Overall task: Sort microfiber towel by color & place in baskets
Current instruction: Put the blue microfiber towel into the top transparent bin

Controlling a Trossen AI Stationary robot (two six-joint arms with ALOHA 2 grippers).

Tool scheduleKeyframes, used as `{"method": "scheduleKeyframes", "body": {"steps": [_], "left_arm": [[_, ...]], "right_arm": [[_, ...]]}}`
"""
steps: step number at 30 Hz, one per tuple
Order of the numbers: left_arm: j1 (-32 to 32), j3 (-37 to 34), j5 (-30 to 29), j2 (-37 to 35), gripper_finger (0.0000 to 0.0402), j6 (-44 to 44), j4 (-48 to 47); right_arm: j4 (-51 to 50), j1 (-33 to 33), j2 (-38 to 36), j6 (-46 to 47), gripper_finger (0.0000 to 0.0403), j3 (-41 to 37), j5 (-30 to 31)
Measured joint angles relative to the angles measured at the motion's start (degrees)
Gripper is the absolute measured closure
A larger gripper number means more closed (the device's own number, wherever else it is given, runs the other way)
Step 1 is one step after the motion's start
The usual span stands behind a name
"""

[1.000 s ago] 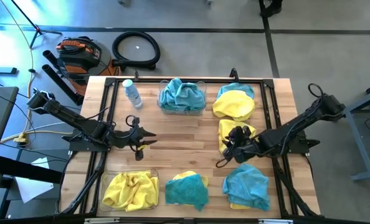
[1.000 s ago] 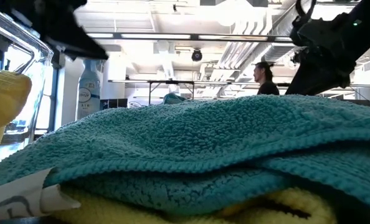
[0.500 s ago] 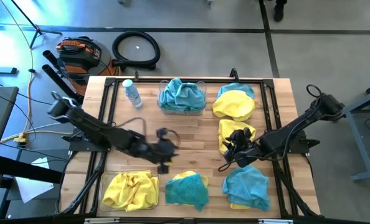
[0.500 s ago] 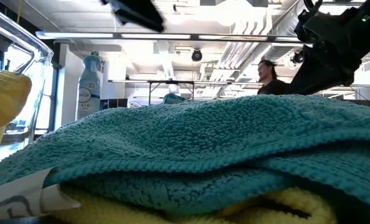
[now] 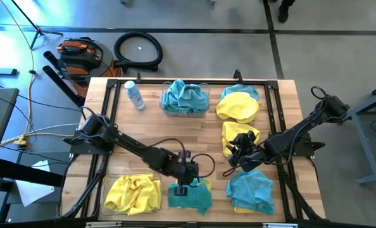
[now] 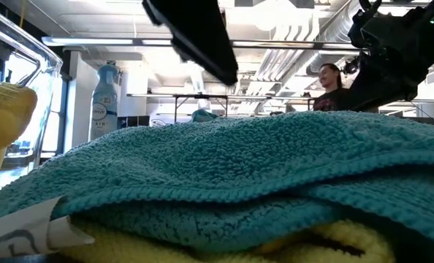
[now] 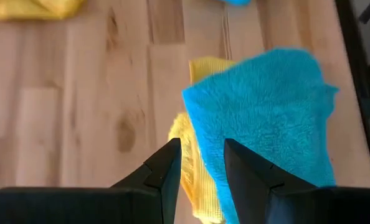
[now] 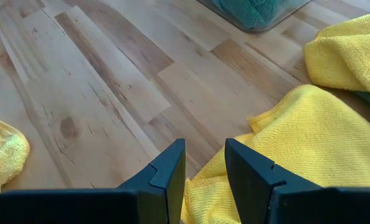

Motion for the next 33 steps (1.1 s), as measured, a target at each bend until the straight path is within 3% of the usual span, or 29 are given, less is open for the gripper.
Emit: {"method": "scheduleKeyframes", "body": {"steps": [14,18,21,33], "left_arm": [[-3.5,0.2,3.1,8.4,0.0294,-7.1,0.6],[-3.8,0.2,3.0,8.1,0.0342,-6.5,0.6],[-3.8,0.1,2.5,6.5,0.0391,-3.6,0.4],[-2.3,0.2,-8.0,-7.3,0.0401,4.4,-2.2]], "right_arm": [[0.5,0.0,0.0,0.1,0.0293,0.0,0.0],[0.6,0.0,0.0,0.1,0.0293,0.0,0.0],[0.6,0.0,0.0,0.0,0.0293,0.0,0.0],[0.2,0.0,0.0,-0.1,0.0293,0.0,0.0]]}}
